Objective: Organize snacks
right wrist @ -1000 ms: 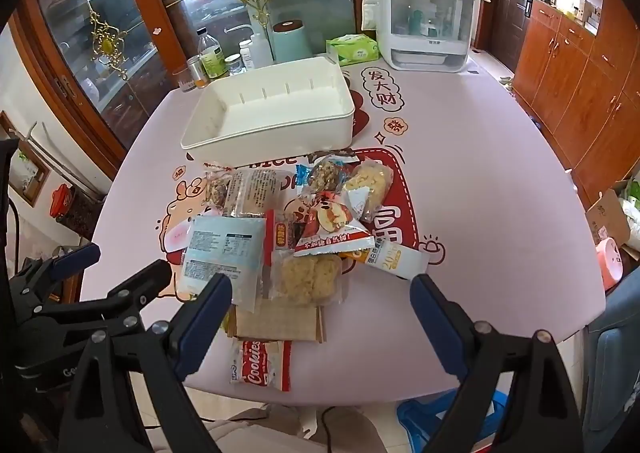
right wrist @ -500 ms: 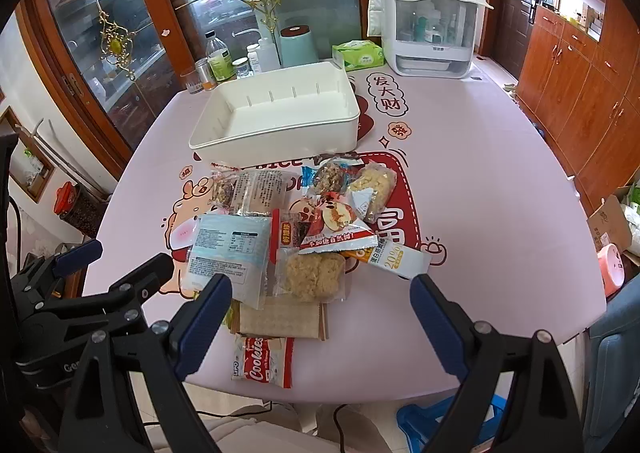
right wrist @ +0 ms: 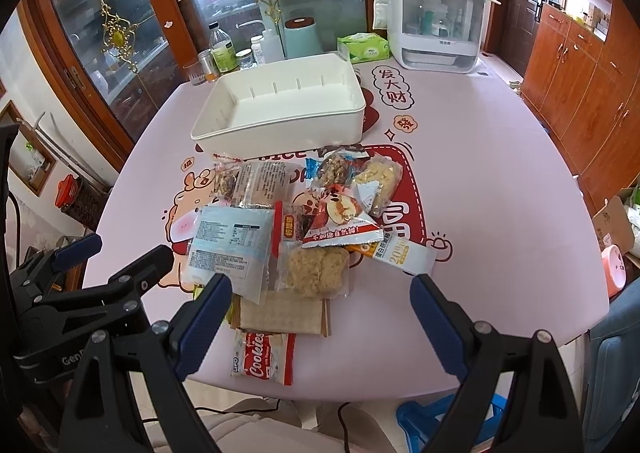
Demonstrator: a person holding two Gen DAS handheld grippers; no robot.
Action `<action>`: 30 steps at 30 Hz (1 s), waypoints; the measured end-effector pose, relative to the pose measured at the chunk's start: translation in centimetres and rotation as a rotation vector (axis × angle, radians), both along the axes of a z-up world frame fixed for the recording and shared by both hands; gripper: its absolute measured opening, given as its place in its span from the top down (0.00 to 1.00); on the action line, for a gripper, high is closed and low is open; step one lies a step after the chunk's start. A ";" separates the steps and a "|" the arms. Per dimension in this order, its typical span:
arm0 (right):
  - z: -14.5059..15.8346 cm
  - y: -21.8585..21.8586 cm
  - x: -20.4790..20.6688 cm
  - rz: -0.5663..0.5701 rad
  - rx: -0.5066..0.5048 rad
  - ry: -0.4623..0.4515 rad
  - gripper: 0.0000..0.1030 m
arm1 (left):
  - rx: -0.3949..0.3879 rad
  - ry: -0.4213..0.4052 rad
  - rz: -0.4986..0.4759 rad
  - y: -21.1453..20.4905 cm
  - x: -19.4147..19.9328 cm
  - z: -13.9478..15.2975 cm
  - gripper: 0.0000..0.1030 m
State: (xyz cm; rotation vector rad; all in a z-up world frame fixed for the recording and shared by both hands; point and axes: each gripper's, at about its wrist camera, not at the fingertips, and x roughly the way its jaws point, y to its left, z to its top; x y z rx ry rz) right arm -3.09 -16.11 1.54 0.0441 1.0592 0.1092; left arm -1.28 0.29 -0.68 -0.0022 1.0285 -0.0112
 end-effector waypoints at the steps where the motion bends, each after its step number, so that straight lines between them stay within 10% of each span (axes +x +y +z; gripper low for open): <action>1: 0.0 0.0 0.0 0.002 0.000 0.000 0.11 | 0.001 0.003 0.001 0.0 0.1 -0.1 0.06; 30: -0.3 0.4 0.9 0.011 0.003 -0.001 0.11 | 0.028 -0.003 0.011 0.0 0.9 -0.2 0.06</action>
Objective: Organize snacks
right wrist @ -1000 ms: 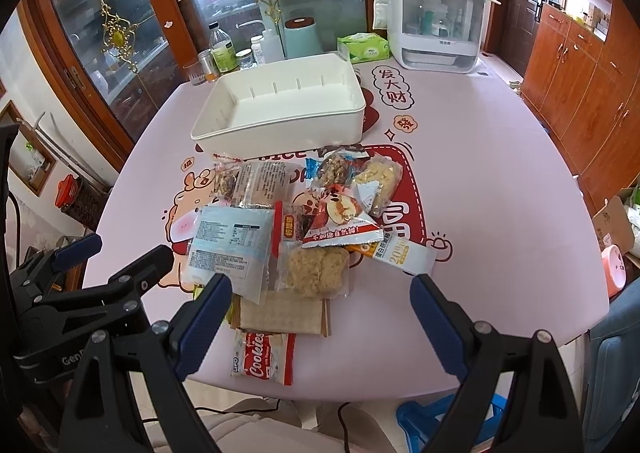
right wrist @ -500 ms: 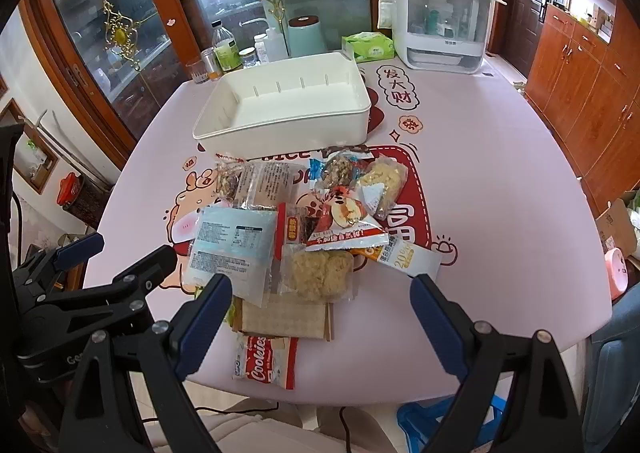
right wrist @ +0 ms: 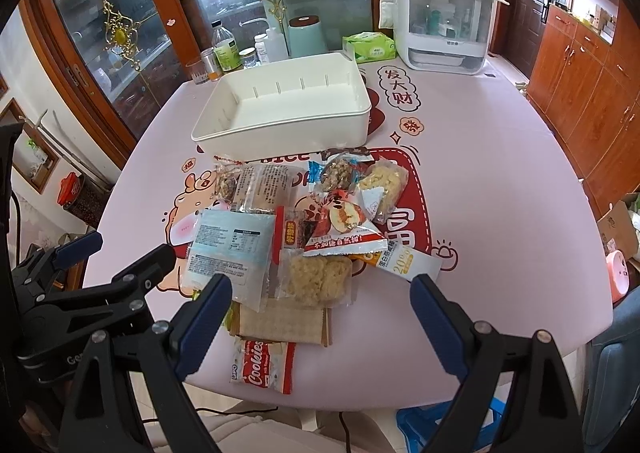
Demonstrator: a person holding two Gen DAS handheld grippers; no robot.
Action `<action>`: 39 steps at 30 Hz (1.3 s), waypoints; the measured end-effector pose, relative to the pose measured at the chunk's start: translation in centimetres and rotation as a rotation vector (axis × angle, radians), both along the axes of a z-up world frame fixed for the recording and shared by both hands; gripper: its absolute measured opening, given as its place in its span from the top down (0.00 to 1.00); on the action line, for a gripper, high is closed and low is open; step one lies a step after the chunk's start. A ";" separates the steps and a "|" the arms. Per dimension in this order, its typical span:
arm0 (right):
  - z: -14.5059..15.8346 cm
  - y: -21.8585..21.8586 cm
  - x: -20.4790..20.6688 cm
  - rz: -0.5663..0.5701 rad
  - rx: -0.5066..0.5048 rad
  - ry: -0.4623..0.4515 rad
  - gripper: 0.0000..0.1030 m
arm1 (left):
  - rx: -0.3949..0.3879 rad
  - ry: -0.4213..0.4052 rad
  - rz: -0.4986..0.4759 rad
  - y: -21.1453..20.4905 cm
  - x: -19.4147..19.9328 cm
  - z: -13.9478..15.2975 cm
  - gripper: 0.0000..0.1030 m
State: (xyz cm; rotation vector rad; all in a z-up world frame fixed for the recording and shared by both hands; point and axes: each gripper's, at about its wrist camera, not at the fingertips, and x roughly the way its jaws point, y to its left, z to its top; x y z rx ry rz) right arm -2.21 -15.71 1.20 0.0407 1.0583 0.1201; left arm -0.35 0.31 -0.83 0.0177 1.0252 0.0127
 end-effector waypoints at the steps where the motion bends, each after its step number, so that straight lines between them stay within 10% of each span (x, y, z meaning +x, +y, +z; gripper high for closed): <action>1: 0.0 0.0 0.0 0.001 0.000 0.001 0.11 | -0.001 0.000 -0.001 0.0 -0.1 0.0 0.06; 27: -3.2 -3.4 2.9 0.029 0.025 0.081 0.11 | -0.020 0.108 0.103 2.8 2.2 -4.0 0.06; 39: -8.0 -6.8 4.0 0.067 -0.049 0.141 0.11 | 0.011 0.238 0.141 8.0 2.0 -10.3 0.06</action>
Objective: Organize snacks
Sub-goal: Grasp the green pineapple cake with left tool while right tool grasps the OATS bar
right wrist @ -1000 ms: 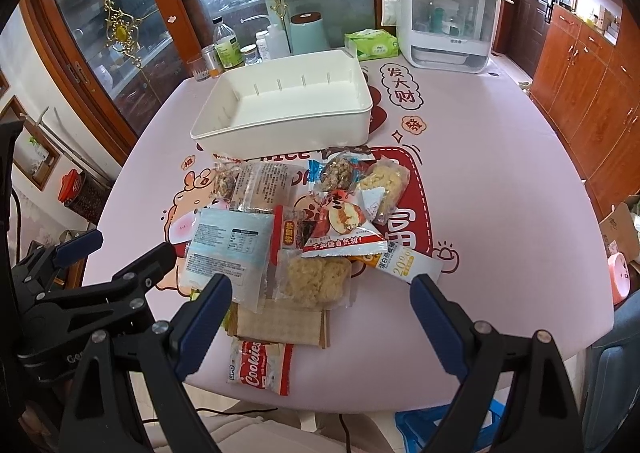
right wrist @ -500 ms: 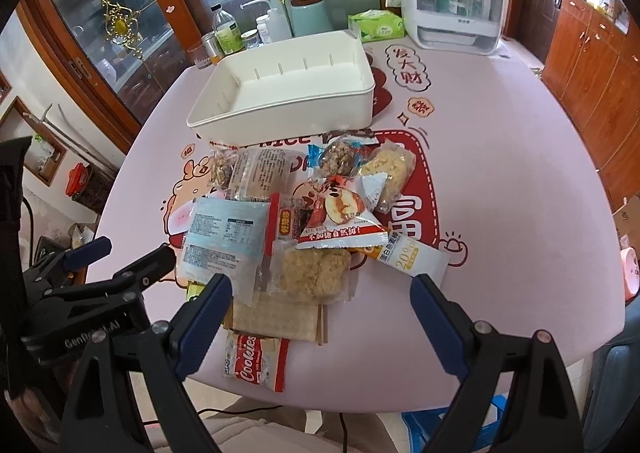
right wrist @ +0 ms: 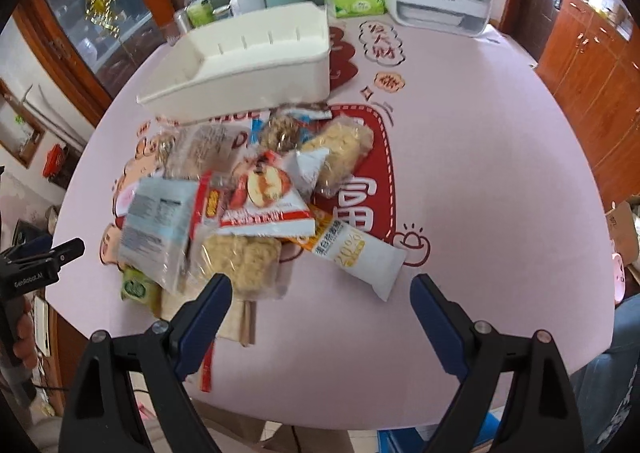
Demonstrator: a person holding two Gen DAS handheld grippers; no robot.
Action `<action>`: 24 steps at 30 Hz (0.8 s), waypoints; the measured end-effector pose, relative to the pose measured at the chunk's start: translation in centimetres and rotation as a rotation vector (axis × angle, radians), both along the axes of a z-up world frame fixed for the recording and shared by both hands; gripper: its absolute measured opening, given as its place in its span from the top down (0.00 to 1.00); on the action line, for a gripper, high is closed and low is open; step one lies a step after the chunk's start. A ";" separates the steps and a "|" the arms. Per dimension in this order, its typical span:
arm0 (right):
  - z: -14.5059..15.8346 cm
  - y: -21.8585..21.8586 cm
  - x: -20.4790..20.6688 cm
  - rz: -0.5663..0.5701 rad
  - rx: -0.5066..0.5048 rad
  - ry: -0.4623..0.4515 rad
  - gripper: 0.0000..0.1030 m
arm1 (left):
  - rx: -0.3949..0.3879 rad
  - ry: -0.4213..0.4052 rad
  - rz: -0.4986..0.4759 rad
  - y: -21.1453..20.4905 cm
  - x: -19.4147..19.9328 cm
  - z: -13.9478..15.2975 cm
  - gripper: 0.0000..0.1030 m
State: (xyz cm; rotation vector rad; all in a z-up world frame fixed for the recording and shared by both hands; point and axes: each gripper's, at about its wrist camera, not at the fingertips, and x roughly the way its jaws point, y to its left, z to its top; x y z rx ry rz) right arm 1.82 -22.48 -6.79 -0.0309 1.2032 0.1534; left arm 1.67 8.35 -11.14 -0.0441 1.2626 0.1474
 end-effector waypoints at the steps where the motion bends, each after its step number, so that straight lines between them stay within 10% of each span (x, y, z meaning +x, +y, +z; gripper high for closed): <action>1: -0.5 -0.1 0.0 0.006 -0.005 0.003 0.11 | -0.010 0.017 -0.008 -0.2 -0.1 -0.8 0.06; 24: -9.7 -0.7 5.7 0.351 -0.168 0.002 0.12 | -0.174 0.176 0.063 -2.3 0.2 -10.5 0.07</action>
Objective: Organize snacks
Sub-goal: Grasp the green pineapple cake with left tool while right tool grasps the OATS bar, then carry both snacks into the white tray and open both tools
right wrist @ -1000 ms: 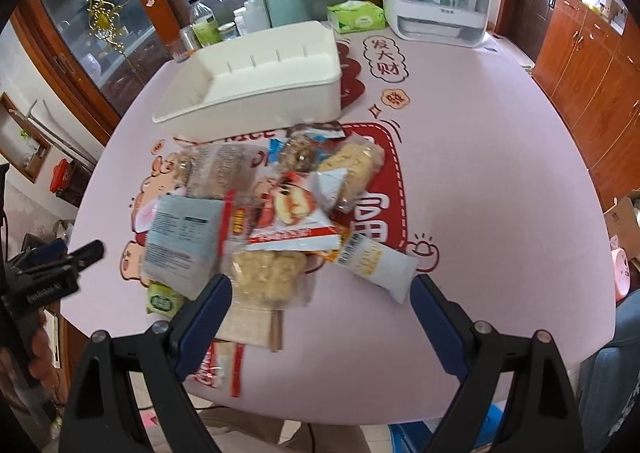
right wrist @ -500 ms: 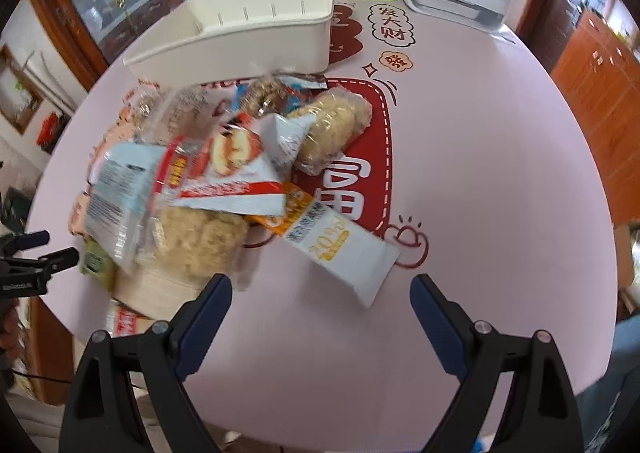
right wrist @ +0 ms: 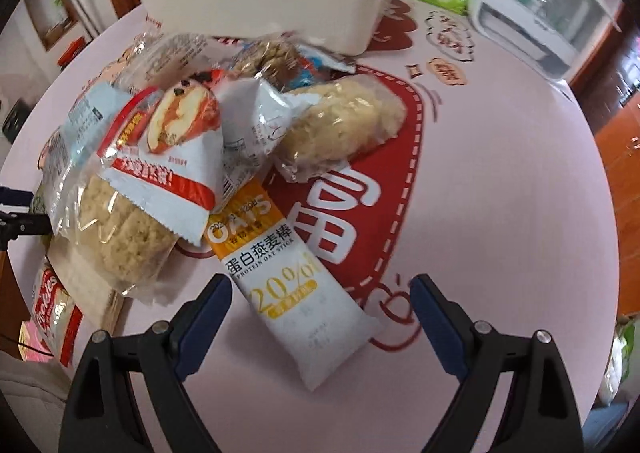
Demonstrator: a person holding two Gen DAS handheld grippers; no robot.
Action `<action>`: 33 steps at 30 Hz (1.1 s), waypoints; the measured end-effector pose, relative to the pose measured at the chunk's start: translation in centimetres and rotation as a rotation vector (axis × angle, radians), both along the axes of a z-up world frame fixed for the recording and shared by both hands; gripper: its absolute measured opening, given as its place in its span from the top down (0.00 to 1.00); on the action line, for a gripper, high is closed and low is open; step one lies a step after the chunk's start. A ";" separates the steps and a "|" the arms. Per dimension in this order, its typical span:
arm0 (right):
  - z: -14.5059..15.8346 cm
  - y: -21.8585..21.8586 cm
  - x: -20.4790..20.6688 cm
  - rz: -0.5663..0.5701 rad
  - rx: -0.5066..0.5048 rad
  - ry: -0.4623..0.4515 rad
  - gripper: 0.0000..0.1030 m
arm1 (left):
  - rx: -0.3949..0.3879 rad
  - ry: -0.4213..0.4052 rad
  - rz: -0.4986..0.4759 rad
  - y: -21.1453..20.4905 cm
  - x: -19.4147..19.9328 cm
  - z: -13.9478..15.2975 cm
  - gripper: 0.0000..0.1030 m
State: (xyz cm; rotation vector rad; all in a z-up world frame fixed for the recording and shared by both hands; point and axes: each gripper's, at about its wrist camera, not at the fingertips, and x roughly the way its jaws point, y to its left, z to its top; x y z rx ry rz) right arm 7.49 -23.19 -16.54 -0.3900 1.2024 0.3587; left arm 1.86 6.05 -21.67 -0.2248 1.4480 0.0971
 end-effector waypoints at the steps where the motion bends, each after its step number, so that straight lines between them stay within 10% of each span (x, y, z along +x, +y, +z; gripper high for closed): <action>1: -0.2 0.2 0.1 0.009 0.004 0.005 0.13 | 0.005 -0.005 0.003 0.0 0.0 -0.3 0.07; 4: -1.0 0.6 0.2 0.033 0.016 0.035 0.23 | 0.016 -0.013 0.009 -0.2 0.4 -0.3 0.10; 10: -0.6 0.4 0.2 0.044 0.062 0.046 0.54 | 0.013 -0.057 -0.028 -0.8 0.5 1.7 0.51; 20: 2.6 -1.9 -2.9 -0.024 0.163 0.043 0.63 | 0.052 -0.116 -0.063 1.3 -0.9 6.4 0.53; 33: 13.2 -0.9 -4.2 -0.030 0.366 -0.139 0.63 | 0.079 -0.355 -0.143 0.5 -0.1 20.8 0.53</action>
